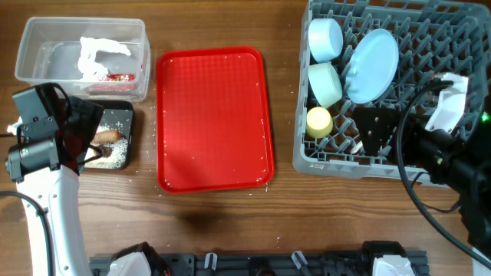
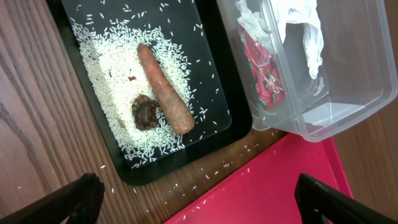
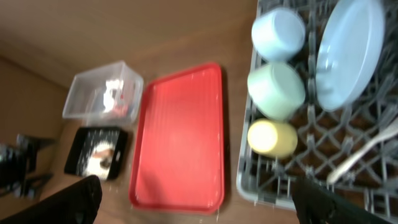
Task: Sort waste into correct bins and load items into the dishwasher rack
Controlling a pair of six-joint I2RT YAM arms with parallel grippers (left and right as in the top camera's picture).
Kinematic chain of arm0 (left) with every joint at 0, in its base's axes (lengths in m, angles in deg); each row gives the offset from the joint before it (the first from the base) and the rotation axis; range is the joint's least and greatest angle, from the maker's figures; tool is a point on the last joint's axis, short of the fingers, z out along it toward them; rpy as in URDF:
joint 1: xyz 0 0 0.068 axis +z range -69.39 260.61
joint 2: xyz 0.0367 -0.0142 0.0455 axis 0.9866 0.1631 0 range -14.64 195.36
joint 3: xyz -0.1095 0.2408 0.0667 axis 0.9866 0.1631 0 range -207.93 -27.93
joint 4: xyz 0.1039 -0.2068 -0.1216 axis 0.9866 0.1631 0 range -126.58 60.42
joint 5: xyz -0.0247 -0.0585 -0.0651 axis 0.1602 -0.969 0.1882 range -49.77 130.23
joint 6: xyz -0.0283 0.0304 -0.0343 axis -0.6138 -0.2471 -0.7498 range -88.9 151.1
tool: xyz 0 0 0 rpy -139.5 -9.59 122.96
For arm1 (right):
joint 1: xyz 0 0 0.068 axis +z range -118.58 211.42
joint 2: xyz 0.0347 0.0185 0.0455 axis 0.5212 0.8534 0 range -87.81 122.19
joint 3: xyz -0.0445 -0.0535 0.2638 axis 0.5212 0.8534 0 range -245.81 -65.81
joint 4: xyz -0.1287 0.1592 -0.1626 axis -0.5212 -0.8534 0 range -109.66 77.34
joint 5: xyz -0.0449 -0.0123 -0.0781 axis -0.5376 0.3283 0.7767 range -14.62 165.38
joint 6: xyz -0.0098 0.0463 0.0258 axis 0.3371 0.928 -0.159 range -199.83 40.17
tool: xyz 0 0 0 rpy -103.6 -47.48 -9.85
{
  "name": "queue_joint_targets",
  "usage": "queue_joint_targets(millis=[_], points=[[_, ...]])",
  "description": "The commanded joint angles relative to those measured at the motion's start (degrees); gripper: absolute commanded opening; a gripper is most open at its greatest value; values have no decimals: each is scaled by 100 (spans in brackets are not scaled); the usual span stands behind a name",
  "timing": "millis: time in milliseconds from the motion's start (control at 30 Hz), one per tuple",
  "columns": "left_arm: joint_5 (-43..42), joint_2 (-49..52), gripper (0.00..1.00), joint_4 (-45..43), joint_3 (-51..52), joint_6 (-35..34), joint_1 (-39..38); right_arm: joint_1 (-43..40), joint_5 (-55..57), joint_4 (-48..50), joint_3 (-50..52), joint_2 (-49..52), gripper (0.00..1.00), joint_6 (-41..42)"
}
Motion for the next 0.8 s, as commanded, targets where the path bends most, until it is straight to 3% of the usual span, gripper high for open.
queue_joint_targets(millis=[0,133,233,333,500,667,767], points=[[-26,-20,100,2,-90,48,-22,50,605,857,470,-87,100,-372],[-26,-20,100,2,-90,48,-22,247,645,3567,2273,-918,100,-1941],[-26,-20,100,2,-90,48,-22,264,645,5248,4033,-1843,100,-2087],[-26,-20,100,2,-90,48,-22,264,745,6325,5761,-2852,100,-2124],[-26,-20,100,2,-90,48,-22,264,752,7313,7792,-4341,100,-2192],[-26,-20,100,2,-90,48,-22,264,907,7335,8389,-5466,99,-2253],[-26,-20,100,2,-90,48,-22,267,992,7396,8609,-5595,100,-2260]])
